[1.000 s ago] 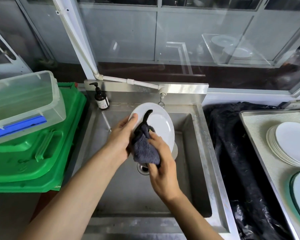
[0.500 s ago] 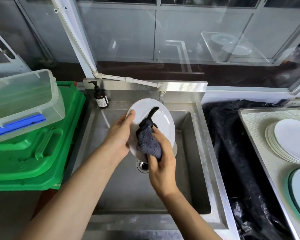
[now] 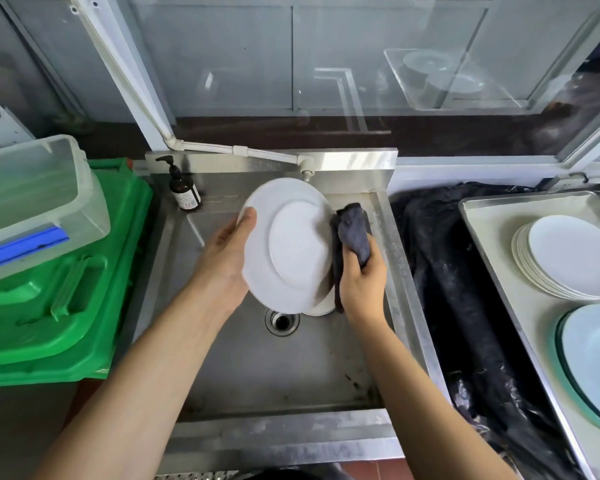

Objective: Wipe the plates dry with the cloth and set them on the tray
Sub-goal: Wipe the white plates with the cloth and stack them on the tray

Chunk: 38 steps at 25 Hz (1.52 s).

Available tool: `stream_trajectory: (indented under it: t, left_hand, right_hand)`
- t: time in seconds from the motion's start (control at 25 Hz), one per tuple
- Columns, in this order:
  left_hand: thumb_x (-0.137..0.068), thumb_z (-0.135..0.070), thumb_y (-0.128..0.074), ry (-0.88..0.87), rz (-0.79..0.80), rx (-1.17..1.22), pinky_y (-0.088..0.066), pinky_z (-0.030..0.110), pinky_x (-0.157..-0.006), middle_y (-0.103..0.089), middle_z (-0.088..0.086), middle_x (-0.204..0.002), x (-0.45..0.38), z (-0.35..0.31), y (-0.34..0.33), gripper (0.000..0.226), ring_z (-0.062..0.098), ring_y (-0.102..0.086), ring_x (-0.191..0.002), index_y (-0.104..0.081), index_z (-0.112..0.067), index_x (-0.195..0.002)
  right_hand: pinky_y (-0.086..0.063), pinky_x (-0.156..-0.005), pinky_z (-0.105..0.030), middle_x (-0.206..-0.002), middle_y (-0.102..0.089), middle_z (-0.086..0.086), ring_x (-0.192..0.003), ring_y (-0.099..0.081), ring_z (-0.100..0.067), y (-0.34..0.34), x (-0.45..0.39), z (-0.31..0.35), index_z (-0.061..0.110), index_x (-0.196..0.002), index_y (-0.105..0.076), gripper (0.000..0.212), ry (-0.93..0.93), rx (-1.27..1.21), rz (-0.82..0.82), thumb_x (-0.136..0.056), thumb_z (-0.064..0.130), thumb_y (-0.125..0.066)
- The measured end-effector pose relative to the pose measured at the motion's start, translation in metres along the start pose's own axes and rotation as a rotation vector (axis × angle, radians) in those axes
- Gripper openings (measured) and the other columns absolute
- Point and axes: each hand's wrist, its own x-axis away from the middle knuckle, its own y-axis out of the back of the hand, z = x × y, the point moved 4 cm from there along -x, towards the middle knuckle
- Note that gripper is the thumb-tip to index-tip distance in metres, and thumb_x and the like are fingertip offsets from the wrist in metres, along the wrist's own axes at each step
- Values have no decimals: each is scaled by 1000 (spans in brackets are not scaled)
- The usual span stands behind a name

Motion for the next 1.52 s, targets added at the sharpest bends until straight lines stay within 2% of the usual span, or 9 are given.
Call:
stream_trajectory:
  t: [0.12, 0.36, 0.52, 0.64, 0.8, 1.0, 1.16, 1.32, 1.52]
  left_hand:
    - [-96, -34, -66, -15, 23, 12, -49, 52, -105, -70, 5, -125, -2, 7, -8, 34, 26, -66, -117, -66, -17, -125]
    - [-98, -34, -63, -73, -46, -69, -49, 50, -106, -71, 1, -120, -16, 38, -22, 10, 25, -63, -121, -69, -27, -101]
    - [-104, -30, -53, -61, -20, -90, -48, 51, -106, -67, 7, -130, -30, 69, -11, 28, 29, -61, -124, -64, -17, -127]
    - [-103, -30, -55, 0, -62, -121, -49, 54, -105, -65, 9, -133, -31, 96, -7, 37, 31, -63, -122, -60, -13, -136]
    - [-101, -31, -59, 35, -97, -161, -50, 50, -103, -68, 5, -130, -16, 120, -13, 33, 28, -64, -119, -65, -16, -130]
    - [-99, -33, -61, 21, -49, -235, -52, 36, -88, -74, -11, -101, -5, 129, -25, 15, 18, -66, -103, -74, -32, -92]
    - [-101, -37, -57, -245, 85, -460, -46, 28, -75, -67, -16, -84, 5, 118, -40, 20, 4, -58, -81, -72, -38, -88]
    - [-99, -43, -50, -526, 236, -756, -45, 15, -68, -70, -17, -88, 19, 104, -59, 17, -5, -60, -77, -67, -43, -100]
    - [-99, -54, -41, -763, 541, -1221, -52, 31, -66, -66, -18, -83, 44, 110, -65, 32, 8, -60, -70, -59, -43, -123]
  right_hand:
    - [-45, -70, -13, -82, -66, 11, -73, -56, -1, 9, 36, -26, 14, -108, -66, 15, -97, -2, -30, -100, 10, -54]
    - [-47, -81, -15, -97, -69, 10, -88, -61, 2, 25, 69, -49, 8, -121, -66, 24, -83, 57, 151, -99, 4, -55]
    - [-47, -76, -19, -92, -68, 12, -82, -61, 0, 67, 61, -79, 13, -116, -65, 23, -202, 219, 314, -99, 2, -55]
    - [-42, -69, -16, -91, -66, 10, -83, -59, -12, 121, 38, -100, 20, -113, -60, 16, -236, 471, 165, -99, 12, -58]
    - [-40, -107, -40, -138, -62, -9, -127, -55, -32, 164, 11, -125, 12, -131, -63, 41, 10, 1034, 108, -90, 7, -64]
    - [-1, -128, -45, -172, -8, -3, -159, -1, -19, 170, 29, -171, 27, -160, -28, 70, -238, 1374, 437, -95, 24, -54]
    - [-22, -122, -43, -161, -37, -8, -147, -34, -30, 155, 18, -136, 20, -153, -44, 60, -212, 1155, 253, -94, 22, -58]
    - [-53, -93, -43, -105, -74, 2, -100, -69, -19, 119, 1, -68, 21, -120, -68, 24, -288, 467, 29, -100, 28, -56]
    - [-56, -74, -46, -66, -71, -1, -69, -67, -24, 98, -16, -33, 8, -80, -69, 57, -475, 231, -26, -88, 63, -54]
